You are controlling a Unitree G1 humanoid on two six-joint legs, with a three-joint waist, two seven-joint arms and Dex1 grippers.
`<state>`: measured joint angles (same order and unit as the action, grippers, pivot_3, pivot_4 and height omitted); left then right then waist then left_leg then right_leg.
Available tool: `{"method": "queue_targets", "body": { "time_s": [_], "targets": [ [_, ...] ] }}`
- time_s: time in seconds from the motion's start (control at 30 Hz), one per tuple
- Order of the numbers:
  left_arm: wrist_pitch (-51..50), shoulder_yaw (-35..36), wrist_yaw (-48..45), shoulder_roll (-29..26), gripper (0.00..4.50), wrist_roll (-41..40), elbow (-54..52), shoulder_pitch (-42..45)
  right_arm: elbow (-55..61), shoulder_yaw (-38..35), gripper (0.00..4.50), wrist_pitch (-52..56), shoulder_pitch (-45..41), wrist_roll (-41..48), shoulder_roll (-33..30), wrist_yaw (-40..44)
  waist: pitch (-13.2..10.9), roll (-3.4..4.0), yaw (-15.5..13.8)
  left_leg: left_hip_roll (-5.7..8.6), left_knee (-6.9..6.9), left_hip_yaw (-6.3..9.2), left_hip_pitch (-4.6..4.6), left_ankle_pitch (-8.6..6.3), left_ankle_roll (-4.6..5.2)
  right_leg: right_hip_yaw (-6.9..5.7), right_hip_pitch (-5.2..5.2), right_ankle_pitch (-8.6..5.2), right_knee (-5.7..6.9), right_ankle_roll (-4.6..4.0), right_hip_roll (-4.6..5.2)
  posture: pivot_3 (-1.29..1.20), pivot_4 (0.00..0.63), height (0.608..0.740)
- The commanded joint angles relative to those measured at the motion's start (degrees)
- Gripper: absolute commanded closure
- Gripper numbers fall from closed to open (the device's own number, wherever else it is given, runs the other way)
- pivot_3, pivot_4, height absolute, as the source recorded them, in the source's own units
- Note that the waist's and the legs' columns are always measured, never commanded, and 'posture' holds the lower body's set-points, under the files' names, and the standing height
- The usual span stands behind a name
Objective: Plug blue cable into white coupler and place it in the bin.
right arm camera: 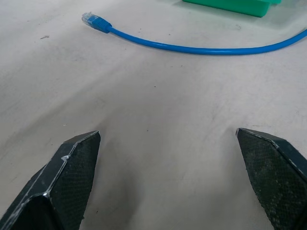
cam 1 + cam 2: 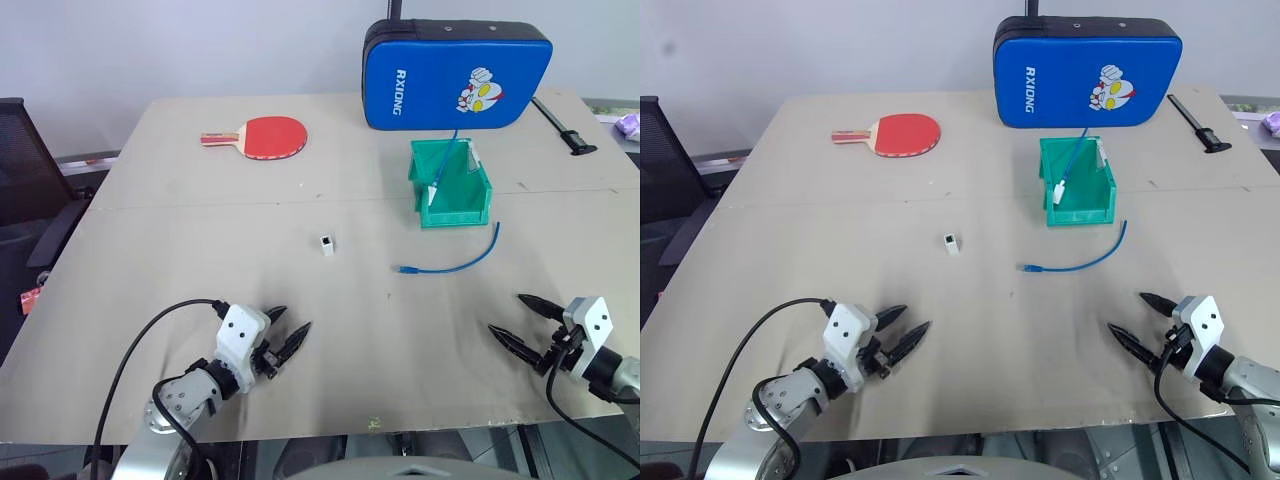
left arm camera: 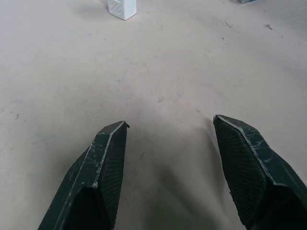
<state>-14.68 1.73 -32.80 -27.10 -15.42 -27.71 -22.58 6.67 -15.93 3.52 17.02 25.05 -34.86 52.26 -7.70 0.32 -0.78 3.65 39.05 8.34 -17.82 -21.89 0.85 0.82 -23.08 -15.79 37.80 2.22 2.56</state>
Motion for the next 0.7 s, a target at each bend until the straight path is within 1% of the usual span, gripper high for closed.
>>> {"method": "queue_targets", "body": {
  "time_s": [0.03,0.7],
  "targets": [
    [-0.3,-0.1,-0.8,-0.5,1.57,-0.7,-1.4,0.0,2.0,-1.3,0.03,-0.2,0.0,0.9,-0.3,0.1,0.0,0.00,0.0,0.00,0.00,0.00,0.00,0.00,0.00,0.00,0.00,0.00,0.00,0.00,0.00,0.00,0.150,0.740],
    [0.3,-0.2,-2.7,-0.8,1.57,-0.9,-0.8,0.6,4.5,-1.5,0.03,1.1,1.3,1.5,-0.1,-0.9,0.0,0.00,0.0,0.00,0.00,0.00,0.00,0.00,0.00,0.00,0.00,0.00,0.00,0.00,0.00,0.00,0.150,0.740]
  ]
}}
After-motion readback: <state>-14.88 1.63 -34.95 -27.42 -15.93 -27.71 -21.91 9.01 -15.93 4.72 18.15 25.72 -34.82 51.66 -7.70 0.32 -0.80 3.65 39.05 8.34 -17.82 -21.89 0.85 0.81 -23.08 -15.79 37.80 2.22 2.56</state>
